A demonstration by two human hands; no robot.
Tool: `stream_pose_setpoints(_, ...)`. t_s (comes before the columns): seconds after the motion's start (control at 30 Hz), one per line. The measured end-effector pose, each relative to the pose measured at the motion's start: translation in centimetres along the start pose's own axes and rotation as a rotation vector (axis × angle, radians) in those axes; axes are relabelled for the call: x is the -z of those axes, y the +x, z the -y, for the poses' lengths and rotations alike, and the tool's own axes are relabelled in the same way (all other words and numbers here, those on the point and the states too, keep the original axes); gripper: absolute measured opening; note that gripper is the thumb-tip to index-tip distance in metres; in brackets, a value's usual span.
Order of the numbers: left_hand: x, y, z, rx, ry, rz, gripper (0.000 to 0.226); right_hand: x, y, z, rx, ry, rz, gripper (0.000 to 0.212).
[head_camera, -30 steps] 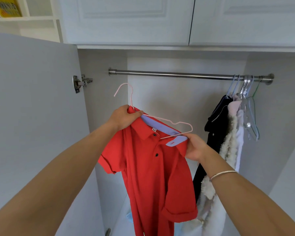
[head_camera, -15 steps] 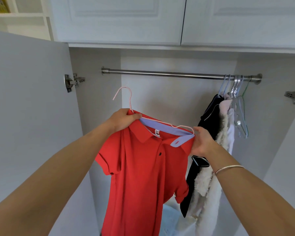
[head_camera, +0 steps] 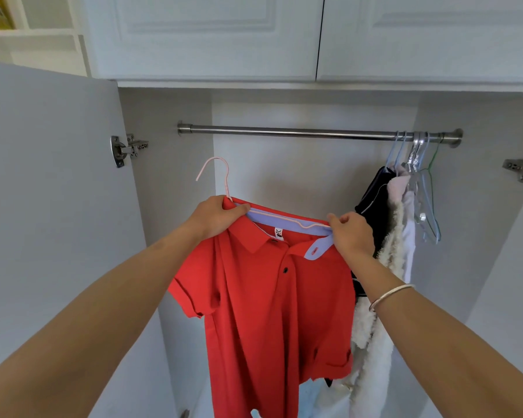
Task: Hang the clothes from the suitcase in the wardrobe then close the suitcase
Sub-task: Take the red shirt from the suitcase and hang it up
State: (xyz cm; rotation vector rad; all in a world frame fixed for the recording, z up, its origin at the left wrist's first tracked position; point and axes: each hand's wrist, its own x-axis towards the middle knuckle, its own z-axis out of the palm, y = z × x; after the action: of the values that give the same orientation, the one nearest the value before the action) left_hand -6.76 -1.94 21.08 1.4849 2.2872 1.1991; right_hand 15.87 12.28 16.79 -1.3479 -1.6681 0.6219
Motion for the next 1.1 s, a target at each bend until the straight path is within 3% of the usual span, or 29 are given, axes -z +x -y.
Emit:
stream_pose_setpoints(0.1, 0.5, 0.0, -0.3, -0.035, 0.037, -0.023, 0.028, -0.2, -0.4, 0.6, 0.028, -0.039, -0.018, 0.032)
stream_pose_setpoints(0.2, 0.3, -0.2, -0.4, -0.111, 0.36, 0.051, 0.027, -0.3, -0.9, 2.3, 0.068, 0.092, 0.025, 0.035)
stream_pose_setpoints(0.27, -0.5, -0.4, -0.5, -0.1, 0.436, 0.081, 0.029, -0.5, -1.7, 4.5, 0.12, 0.18, 0.12, 0.036)
stream_pose_setpoints(0.43, -1.3, 0.0, -0.2, -0.019, 0.051, 0.062, 0.027, -1.2, -3.3, 7.3, 0.052, 0.407, 0.643, 0.031)
stream_pose_setpoints(0.53, -0.5, -0.4, 0.0, -0.014, -0.088, 0.086, 0.021, -1.8, -2.8, 6.3, 0.217, 0.188, 0.575, 0.026)
stream_pose_setpoints(0.63, 0.1, -0.5, 0.0, -0.012, -0.236, 0.069, 0.012, -2.1, -2.4, 4.2, 0.28, -0.03, 0.596, 0.04)
stream_pose_setpoints(0.77, 0.4, -0.4, 0.0, -0.018, -0.306, 0.071, 0.016, -1.8, -3.0, 3.3, 0.347, -0.047, 0.616, 0.056)
stream_pose_setpoints(0.87, 0.7, -0.4, 0.3, -0.027, -0.322, 0.067, 0.008, -1.3, -2.6, 3.5, 0.336, -0.084, 0.615, 0.044)
stream_pose_setpoints(0.9, 0.8, -0.4, 0.5, -0.024, -0.327, 0.055, 0.006, -1.1, -2.2, 3.5, 0.331, -0.11, 0.609, 0.05)
stream_pose_setpoints(0.97, 1.0, -0.2, 1.1, -0.012, -0.352, 0.028, 0.018, -0.6, -1.6, 2.7, 0.3, -0.131, 0.593, 0.051)
stream_pose_setpoints(1.1, 1.0, -0.1, 1.8, 0.015, -0.386, 0.002, 0.026, -0.4, -1.9, 1.7, 0.337, -0.12, 0.613, 0.025)
